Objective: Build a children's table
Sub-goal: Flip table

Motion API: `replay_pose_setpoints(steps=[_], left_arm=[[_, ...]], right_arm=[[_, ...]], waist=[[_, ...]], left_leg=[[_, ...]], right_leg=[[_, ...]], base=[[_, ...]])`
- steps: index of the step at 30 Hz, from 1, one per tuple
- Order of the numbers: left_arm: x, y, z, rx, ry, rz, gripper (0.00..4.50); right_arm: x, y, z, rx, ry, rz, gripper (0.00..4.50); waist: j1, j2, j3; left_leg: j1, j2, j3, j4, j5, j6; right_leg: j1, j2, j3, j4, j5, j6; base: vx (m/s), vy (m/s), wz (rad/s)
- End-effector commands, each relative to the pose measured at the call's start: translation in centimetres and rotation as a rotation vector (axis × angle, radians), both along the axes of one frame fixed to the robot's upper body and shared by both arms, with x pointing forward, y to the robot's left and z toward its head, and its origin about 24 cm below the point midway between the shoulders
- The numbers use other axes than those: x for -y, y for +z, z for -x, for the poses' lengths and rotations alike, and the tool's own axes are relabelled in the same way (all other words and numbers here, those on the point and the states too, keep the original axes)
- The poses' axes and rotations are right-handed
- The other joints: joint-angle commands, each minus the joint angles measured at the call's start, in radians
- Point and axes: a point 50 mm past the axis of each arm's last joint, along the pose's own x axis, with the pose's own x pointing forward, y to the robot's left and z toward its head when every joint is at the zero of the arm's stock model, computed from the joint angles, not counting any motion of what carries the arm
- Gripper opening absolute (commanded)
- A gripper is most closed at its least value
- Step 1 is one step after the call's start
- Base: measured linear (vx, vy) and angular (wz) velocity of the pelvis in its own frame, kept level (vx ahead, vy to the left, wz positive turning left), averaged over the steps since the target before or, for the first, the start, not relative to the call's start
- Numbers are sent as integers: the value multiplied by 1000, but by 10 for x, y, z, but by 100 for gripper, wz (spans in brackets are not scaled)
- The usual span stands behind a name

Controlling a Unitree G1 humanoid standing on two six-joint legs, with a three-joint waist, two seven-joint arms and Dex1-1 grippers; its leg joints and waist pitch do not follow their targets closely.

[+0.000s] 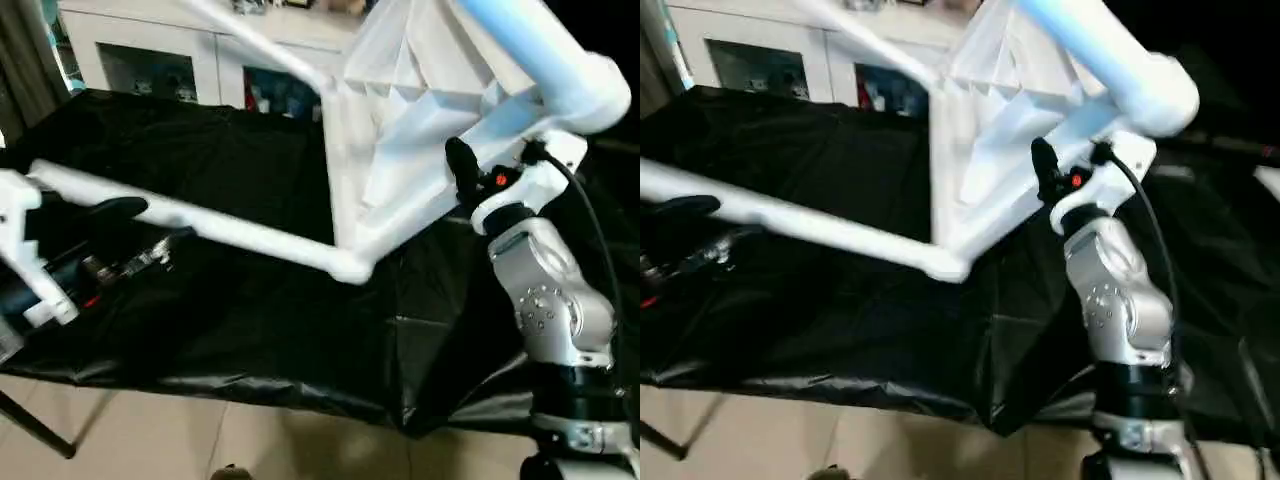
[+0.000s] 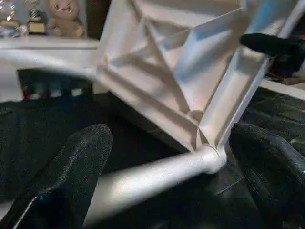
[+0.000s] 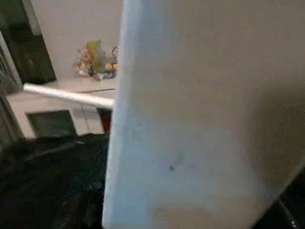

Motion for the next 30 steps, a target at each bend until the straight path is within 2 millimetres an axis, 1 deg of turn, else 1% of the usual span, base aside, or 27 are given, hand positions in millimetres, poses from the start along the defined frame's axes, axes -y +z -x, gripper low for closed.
replay_pose_setpoints(steps=[1,2,3,4,5,6,9,10,12,14,15,17,18,19,20,21,22,23,24,25,26,27,28,29,30], left_arm=[[9,-1,0,-10,-35,-2,450],[9,-1,0,-10,-37,-2,450],[11,-2,-2,8,-30,-32,450],[15,-4,-5,27,-35,-74,450],[16,-5,-6,25,-50,-83,450],[17,-5,-6,24,-56,-84,450],[20,-7,-8,34,-57,-108,450],[21,-8,-9,26,-65,-106,450],[25,-9,-9,8,-92,-101,450],[28,-11,-10,-3,-119,-111,450],[32,-16,-11,-8,-146,-163,450],[34,-19,-12,-9,-155,-191,450],[40,-30,-14,-19,-177,-277,450],[42,-34,-16,-29,-184,-300,450],[43,-38,-20,-20,-174,-329,450],[44,-39,-22,-12,-165,-342,450],[45,-40,-24,-15,-159,-348,450],[46,-43,-25,-28,-170,-367,450],[46,-47,-26,-27,-179,-414,450],[46,-52,-26,-38,-211,-459,450],[47,-54,-25,-50,-230,-463,450],[48,-55,-26,-62,-248,-447,450],[48,-55,-26,-63,-248,-446,450],[50,-53,-30,-22,-235,-431,450],[52,-49,-35,36,-204,-425,450]], right_arm=[[8,-10,1,-65,-54,60,196],[8,-10,1,-64,-55,58,196],[8,-10,1,-68,-64,63,194],[7,-10,1,-82,-72,81,194],[7,-10,1,-84,-75,87,193],[6,-10,1,-85,-74,90,192],[4,-10,2,-102,-77,109,191],[4,-9,2,-107,-78,114,191],[3,-7,1,-113,-86,121,191],[2,-5,1,-115,-98,136,191],[-1,-4,0,-109,-110,179,191],[-3,-4,0,-104,-113,200,191],[-14,-9,0,-97,-77,258,191],[-18,-11,0,-93,-61,289,191],[-23,-14,0,-91,-47,316,191],[-25,-15,0,-90,-41,329,247],[-26,-16,-1,-90,-40,332,261],[-28,-17,-2,-90,-39,333,261],[-31,-18,-3,-86,-30,337,270],[-35,-18,-5,-79,-15,337,270],[-37,-19,-6,-78,-10,335,282],[-40,-19,-8,-72,1,336,303],[-40,-19,-8,-72,1,336,303],[-41,-22,-9,-67,4,342,315],[-41,-26,-9,-71,3,347,326]], waist=[[-9,33,-33],[-9,31,-34],[-9,28,-35],[-9,27,-35],[-7,26,-36],[-9,26,-37],[-10,23,-38],[-10,23,-39],[-10,20,-39],[-11,23,-39],[-11,20,-38],[-13,18,-37],[-13,18,-36],[-14,17,-35],[-14,19,-36],[-15,20,-36],[-17,21,-38],[-18,21,-38],[-20,18,-38],[-24,8,-37],[-24,10,-38],[-28,12,-44],[-29,11,-47],[-31,0,-49],[-33,-10,-46]], left_leg=[[27,35,-24,-91,-419,-140],[25,35,-24,-91,-416,-138],[24,35,-23,-90,-409,-135],[23,35,-23,-89,-403,-134],[24,36,-22,-88,-393,-131],[21,35,-23,-88,-382,-132],[21,35,-21,-87,-370,-133],[20,35,-22,-87,-362,-134],[21,34,-21,-86,-359,-136],[22,34,-21,-87,-361,-140],[22,34,-21,-88,-360,-141],[20,35,-21,-89,-360,-142],[21,36,-21,-89,-367,-142],[21,36,-21,-89,-373,-142],[21,36,-22,-89,-375,-144],[22,37,-22,-89,-376,-147],[21,37,-24,-90,-371,-151],[19,37,-25,-90,-367,-153],[20,37,-24,-90,-370,-152],[19,36,-23,-90,-377,-148],[18,35,-23,-88,-375,-145],[16,36,-23,-87,-347,-145],[11,38,-23,-85,-294,-148],[10,37,-20,-82,-272,-145],[8,38,-17,-81,-257,-143]], right_leg=[[-3,-60,53,-90,-286,-42],[-1,-59,53,-89,-280,-42],[-1,-58,53,-90,-269,-39],[0,-59,54,-88,-264,-38],[-1,-59,55,-90,-264,-29],[2,-60,55,-89,-259,-29],[1,-57,54,-86,-234,-35],[3,-57,53,-83,-221,-36],[2,-55,53,-82,-212,-40],[0,-56,53,-81,-210,-43],[0,-55,52,-82,-214,-42],[1,-57,53,-85,-232,-30],[-2,-59,55,-89,-254,-20],[-3,-60,56,-90,-276,-11],[-3,-61,56,-90,-284,-10],[-4,-61,56,-91,-285,-7],[-1,-61,55,-88,-266,-12],[0,-60,55,-86,-252,-17],[-2,-59,54,-86,-241,-21],[-2,-59,54,-88,-249,-25],[-1,-61,55,-87,-254,-26],[2,-62,54,-80,-220,-37],[5,-60,51,-70,-143,-51],[5,-58,51,-69,-107,-57],[7,-58,50,-70,-87,-64]], base=[[0,0,0],[0,0,0],[0,0,0],[0,0,0],[0,0,0],[0,0,0],[0,0,0],[0,0,0],[0,0,0],[0,0,0],[0,0,0],[0,0,0],[0,0,0],[0,0,0],[0,0,0],[0,0,0],[0,0,0],[0,0,0],[0,0,0],[0,0,0],[0,0,0],[0,0,0],[0,0,0],[0,0,0],[0,0,0]])
